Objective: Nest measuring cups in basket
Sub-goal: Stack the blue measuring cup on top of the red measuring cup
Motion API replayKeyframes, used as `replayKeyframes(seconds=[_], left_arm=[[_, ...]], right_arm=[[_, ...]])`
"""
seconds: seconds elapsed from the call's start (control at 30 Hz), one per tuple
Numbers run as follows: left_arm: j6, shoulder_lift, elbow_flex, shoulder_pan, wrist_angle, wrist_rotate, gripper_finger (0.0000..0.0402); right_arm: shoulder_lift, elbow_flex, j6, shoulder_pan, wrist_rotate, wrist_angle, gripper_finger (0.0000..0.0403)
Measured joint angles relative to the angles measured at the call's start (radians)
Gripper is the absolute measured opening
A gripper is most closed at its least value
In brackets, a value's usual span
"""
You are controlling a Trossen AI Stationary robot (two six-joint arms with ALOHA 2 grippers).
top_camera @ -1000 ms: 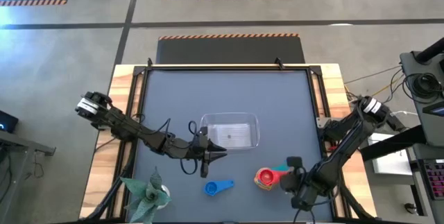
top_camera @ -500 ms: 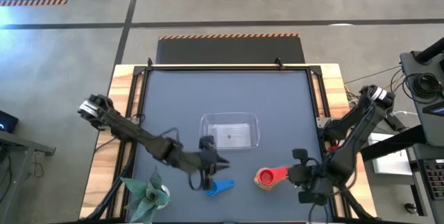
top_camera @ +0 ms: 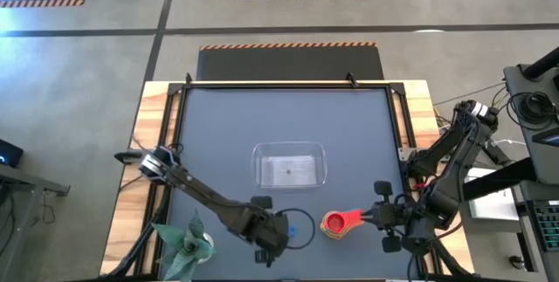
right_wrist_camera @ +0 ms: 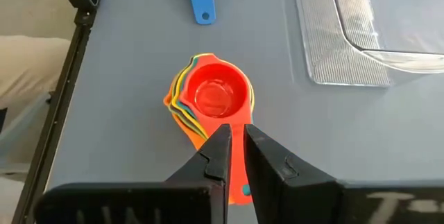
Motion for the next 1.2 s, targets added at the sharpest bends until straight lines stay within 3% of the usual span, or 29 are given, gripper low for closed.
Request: replayKeyframes(seconds=[0.37,0.67,0.8,1.0,1.2], left_arm=[[-0.091,0.005,-0.116,0.002,0.012,0.005,0.0155],[-0.120,-0.011,-0.276,0.005,0.201,0.056,0.0167],[-0.143,-0.013,-0.300,0.005,0.209,0.065,0.0136],[-0.191,-0.013,-0.270,0.012,0.197,0.076,0.0014],[-0.201,-0.014,-0.180,0.030,0.192,0.071,0.0003]], right_arm=[[0.000,0.000,0.002,0.000,0.007,0.000,0.0029],[0.001,0.000,0.001,0.000,0.024,-0.001,0.0029],[0.001,0.000,0.000,-0.001,0.026,-0.002,0.0029],[0.001,0.000,-0.010,-0.002,0.034,-0.002,0.0029],[0.001,0.000,-0.013,-0.002,0.042,-0.002,0.0029]])
